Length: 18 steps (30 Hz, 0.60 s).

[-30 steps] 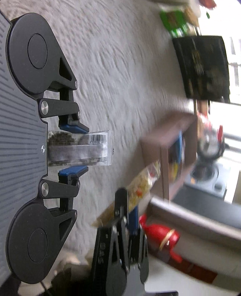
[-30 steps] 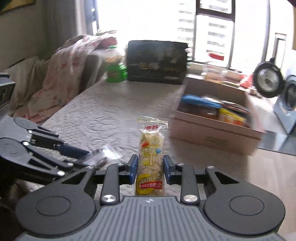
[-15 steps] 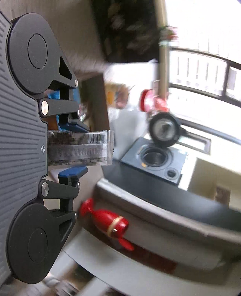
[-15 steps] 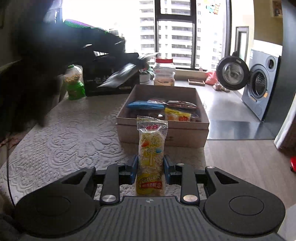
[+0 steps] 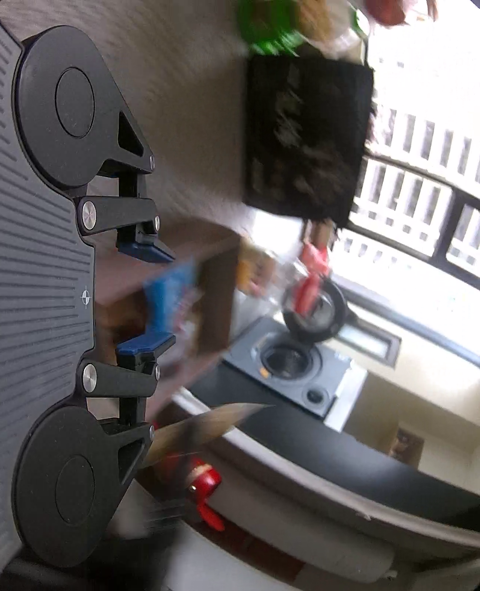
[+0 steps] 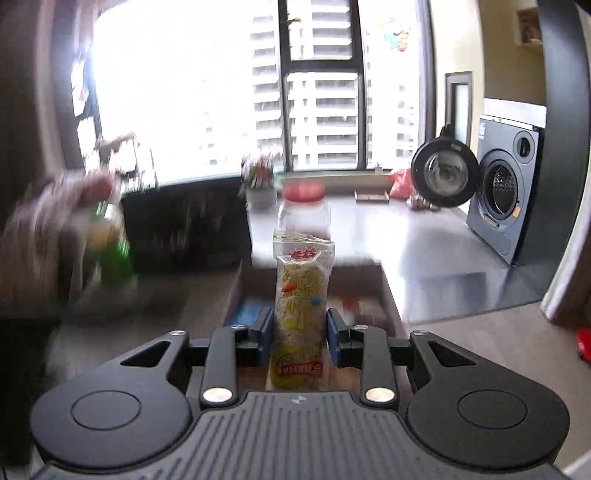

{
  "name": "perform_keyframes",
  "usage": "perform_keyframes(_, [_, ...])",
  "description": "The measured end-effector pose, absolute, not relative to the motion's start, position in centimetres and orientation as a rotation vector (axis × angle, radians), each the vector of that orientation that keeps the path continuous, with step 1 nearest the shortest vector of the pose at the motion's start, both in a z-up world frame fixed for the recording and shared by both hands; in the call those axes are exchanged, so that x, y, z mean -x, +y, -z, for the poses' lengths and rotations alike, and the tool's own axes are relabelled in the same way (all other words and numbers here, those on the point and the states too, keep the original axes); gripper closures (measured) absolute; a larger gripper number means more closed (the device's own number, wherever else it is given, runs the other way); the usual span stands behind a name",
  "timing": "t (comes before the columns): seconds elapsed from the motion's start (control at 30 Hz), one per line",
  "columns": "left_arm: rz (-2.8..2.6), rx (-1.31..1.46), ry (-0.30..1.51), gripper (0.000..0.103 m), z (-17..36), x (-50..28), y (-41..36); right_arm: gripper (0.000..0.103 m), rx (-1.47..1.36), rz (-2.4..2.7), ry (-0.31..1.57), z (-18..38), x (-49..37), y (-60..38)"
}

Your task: Organize snacks

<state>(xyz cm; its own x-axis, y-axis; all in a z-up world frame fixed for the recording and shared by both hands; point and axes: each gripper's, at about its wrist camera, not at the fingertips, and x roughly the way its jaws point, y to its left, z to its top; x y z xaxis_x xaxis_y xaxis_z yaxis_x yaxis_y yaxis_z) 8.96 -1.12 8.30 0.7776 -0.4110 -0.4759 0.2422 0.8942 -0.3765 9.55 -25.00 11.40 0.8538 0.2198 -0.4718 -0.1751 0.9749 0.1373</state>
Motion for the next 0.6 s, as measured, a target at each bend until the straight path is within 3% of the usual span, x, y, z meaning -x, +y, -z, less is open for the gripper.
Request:
perform_keyframes(0.03, [0.339,0.298,0.593,0.057,-7.6,-7.8,-1.0,0.060,-0.111,-0.209,0.518,-11.5,-10.4,-25.2])
perform_keyframes(0.23, [0.272,0.306,0.629,0.057,-2.9,-3.0,-1.2,0.056,-0.100,-0.227,0.544,-8.6,-7.6,-24.9])
perform_keyframes(0.6, [0.209,0.139,0.658,0.057,0.4,0.5,-3.7,0.053,-0.074,-0.197,0.650,1.6,1.1,-23.1])
